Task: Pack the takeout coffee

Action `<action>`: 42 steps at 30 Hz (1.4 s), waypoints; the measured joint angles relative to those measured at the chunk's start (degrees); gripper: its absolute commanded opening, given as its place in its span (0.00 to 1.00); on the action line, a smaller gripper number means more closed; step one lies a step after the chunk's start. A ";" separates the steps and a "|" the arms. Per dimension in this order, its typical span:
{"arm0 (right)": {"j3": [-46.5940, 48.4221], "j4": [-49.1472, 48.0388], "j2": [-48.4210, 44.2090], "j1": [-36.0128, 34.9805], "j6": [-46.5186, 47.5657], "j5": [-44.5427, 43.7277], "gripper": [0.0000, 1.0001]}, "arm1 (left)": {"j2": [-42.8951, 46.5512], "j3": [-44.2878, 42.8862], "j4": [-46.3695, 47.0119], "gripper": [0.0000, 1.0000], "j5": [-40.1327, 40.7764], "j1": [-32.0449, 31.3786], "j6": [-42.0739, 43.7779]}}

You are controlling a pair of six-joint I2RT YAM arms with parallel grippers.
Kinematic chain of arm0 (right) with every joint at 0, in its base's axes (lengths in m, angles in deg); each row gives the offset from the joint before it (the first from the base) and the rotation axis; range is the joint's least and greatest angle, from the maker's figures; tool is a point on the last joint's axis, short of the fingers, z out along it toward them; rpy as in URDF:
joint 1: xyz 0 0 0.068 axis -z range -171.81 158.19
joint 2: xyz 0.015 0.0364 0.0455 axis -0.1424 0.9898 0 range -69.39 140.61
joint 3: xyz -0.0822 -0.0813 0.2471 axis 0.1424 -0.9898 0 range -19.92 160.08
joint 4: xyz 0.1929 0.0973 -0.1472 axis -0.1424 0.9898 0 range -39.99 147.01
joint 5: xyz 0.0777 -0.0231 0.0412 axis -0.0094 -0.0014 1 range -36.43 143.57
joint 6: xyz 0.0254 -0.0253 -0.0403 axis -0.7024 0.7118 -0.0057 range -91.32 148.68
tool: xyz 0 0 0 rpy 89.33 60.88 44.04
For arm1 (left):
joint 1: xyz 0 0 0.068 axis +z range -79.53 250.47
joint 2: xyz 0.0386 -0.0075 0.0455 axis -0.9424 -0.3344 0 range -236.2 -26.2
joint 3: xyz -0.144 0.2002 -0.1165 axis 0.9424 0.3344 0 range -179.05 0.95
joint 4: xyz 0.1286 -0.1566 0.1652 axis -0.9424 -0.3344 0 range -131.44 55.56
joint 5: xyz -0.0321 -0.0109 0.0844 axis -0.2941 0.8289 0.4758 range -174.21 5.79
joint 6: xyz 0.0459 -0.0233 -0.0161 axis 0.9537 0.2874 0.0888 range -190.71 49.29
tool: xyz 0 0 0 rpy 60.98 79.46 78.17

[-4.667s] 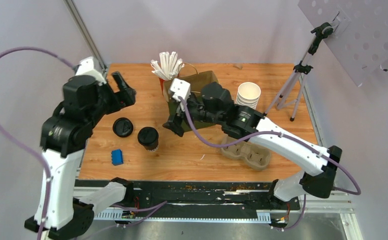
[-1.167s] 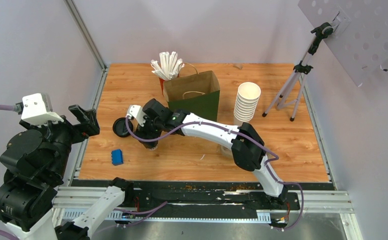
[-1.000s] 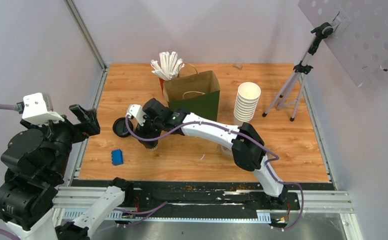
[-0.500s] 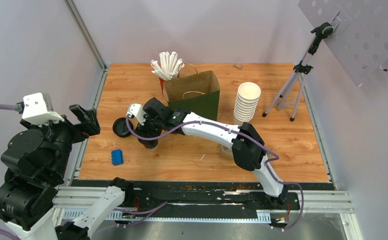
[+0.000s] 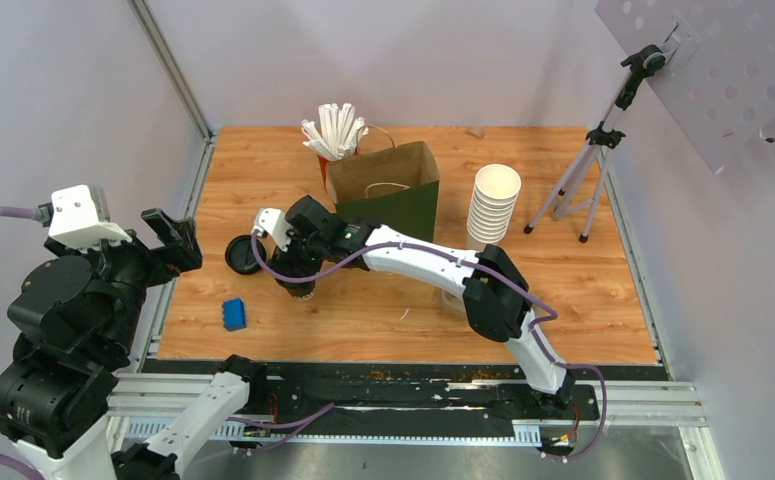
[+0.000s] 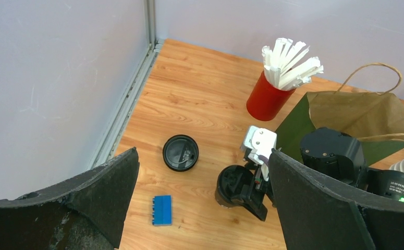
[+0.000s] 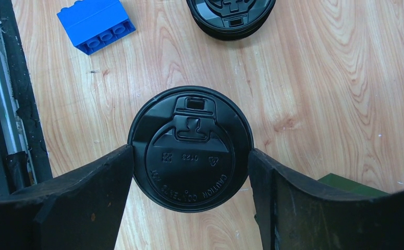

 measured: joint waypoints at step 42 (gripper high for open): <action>-12.02 -2.10 -12.55 -0.04 2.78 1.01 0.87 | -5.33 3.41 -1.62 1.00 -0.76 0.00 -5.57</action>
